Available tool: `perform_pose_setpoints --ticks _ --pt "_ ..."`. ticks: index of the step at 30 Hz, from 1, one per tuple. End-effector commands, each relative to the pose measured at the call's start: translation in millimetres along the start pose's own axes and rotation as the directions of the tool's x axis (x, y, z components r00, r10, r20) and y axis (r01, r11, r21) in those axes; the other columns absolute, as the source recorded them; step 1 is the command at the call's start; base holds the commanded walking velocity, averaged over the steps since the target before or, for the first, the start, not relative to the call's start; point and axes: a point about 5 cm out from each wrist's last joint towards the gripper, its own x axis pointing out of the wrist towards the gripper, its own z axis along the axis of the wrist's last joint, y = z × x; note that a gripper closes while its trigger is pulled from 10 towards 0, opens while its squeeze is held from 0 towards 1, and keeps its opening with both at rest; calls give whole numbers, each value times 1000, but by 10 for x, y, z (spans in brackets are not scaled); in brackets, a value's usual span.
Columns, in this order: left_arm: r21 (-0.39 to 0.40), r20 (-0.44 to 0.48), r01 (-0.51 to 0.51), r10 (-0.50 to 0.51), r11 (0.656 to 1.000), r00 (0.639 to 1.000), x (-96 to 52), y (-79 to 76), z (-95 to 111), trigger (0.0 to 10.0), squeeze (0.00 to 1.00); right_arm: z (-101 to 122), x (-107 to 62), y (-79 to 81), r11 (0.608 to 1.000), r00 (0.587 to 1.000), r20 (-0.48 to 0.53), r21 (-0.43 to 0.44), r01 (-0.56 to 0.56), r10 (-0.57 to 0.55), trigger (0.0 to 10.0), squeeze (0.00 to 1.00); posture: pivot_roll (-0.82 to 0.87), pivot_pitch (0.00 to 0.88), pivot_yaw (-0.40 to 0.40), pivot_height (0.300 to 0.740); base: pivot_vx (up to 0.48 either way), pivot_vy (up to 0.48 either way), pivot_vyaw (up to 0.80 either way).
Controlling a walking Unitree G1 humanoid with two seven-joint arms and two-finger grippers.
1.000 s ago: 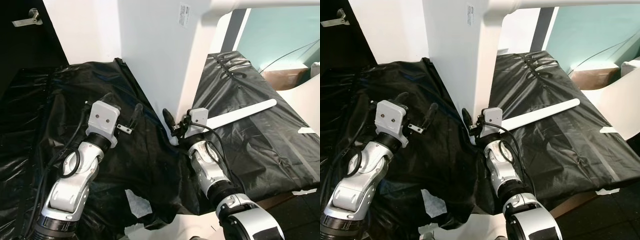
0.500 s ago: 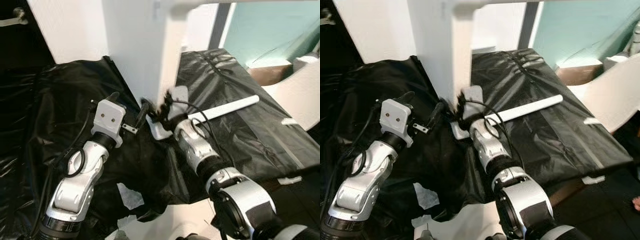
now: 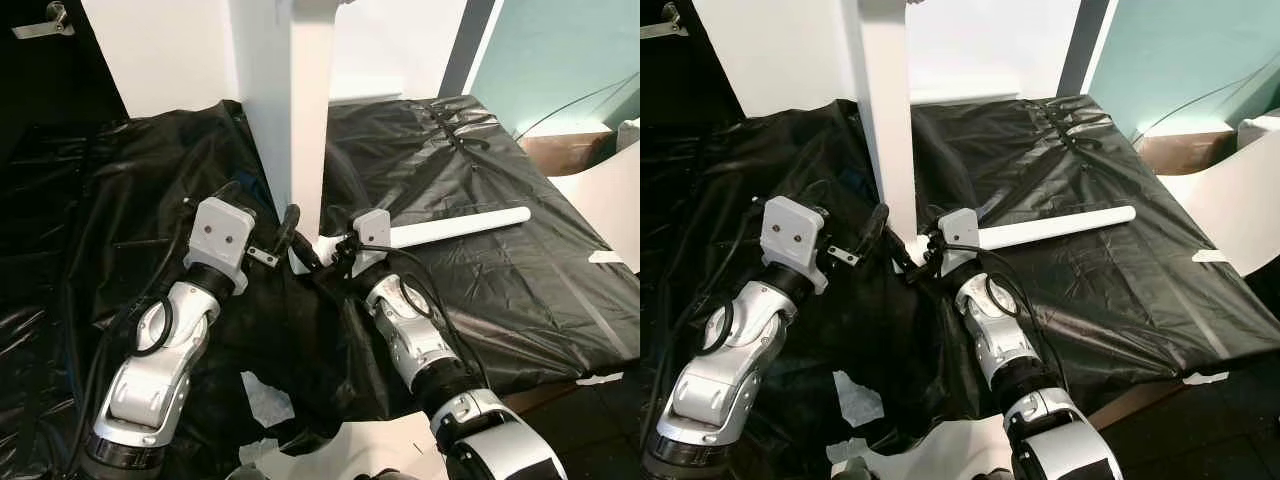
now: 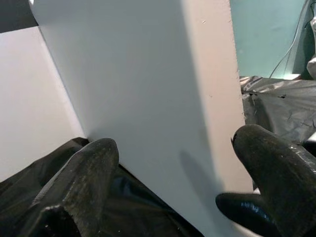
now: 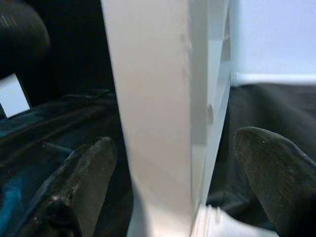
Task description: Building children table
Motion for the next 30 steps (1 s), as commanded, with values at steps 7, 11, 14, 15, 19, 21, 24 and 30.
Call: perform_pose_setpoints --ticks 7,11,14,15,19,21,24,30 --pt "1 -64 -19 19 1000 998 -120 97 -106 10000 0 61 -362 -244 998 999 -40 -60 -3 0 10000 0 227 81 -68 740 0 0 0" --pt "-9 -76 -26 25 1000 997 -181 100 -125 10000 0 88 -608 -498 995 994 -99 -94 25 -34 10000 0 214 81 -70 740 0 0 0" --pt "-23 -102 -15 13 1000 995 -247 57 -172 10000 0 99 -664 -763 989 981 -148 -105 109 -124 10000 0 197 82 -63 740 0 0 0" --pt "-26 -112 -14 11 1000 994 -266 52 -188 10000 0 107 -642 -809 988 980 -153 -103 115 -130 10000 0 192 84 -60 740 0 0 0" --pt "-24 -149 -10 7 1000 989 -344 28 -244 10000 0 136 -452 -1016 986 966 -206 -93 142 -158 10000 0 195 83 -60 740 0 0 0" --pt "-22 -159 -2 -2 1000 987 -364 23 -243 10000 0 119 -372 -1040 988 961 -236 -93 127 -145 10000 0 199 83 -61 740 0 0 0" --pt "-33 -166 18 -23 999 986 -391 8 -230 10000 0 92 -274 -1012 993 958 -265 -80 90 -108 10000 0 203 83 -63 740 0 0 0" --pt "-41 -178 61 -67 997 982 -408 -31 -206 10000 0 47 70 -806 999 950 -312 -51 16 -31 10000 0 226 73 -64 740 0 0 0"
